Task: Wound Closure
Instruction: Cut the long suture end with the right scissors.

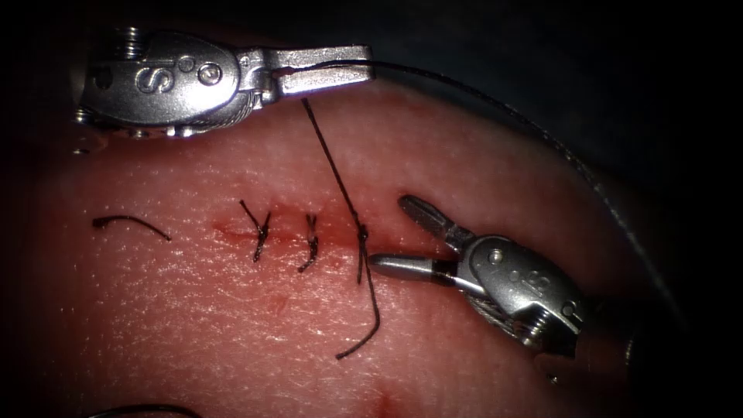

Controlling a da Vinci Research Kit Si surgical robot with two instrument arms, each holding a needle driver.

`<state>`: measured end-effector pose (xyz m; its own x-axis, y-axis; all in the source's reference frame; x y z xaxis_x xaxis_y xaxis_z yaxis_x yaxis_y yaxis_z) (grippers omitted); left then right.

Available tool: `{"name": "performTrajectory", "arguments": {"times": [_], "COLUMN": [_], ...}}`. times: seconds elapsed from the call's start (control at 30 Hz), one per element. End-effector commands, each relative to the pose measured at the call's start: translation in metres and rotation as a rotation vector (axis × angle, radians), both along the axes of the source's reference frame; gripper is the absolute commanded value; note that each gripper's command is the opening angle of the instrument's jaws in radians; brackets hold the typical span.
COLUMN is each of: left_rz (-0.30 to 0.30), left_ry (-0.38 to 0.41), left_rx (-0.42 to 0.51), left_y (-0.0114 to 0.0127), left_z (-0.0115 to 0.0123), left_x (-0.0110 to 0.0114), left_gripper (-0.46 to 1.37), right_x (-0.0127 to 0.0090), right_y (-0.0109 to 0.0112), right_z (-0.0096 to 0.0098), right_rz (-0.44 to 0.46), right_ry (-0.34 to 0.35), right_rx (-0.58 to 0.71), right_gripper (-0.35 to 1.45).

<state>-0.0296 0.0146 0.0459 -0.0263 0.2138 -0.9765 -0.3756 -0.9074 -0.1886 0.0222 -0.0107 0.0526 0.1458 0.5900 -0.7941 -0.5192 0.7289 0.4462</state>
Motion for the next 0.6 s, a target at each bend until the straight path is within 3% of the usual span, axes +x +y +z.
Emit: {"name": "performTrajectory", "arguments": {"times": [0.03,0.23,0.47,0.6], "left_rz": [-0.001,-0.004,-0.01,-0.01], "left_ry": [-0.002,-0.007,-0.013,-0.013], "left_rx": [0.0,0.0,-0.001,0.0], "left_y": [0.0001,0.0002,0.0004,0.0004], "left_z": [0.0,0.0,0.0001,0.0001], "left_x": [0.0001,0.0003,0.0007,0.0007], "left_gripper": [-0.35,-0.35,-0.35,-0.35], "right_x": [0.0,0.0002,0.0012,0.0019], "right_y": [0.0,0.0,0.0,0.0002], "right_z": [0.0,0.0,0.0004,0.0005], "right_rz": [0.001,0.001,-0.011,-0.023], "right_ry": [0.0,-0.001,-0.039,-0.046], "right_rx": [0.0,-0.001,0.014,-0.003], "right_gripper": [0.71,0.77,1.05,1.06]}}
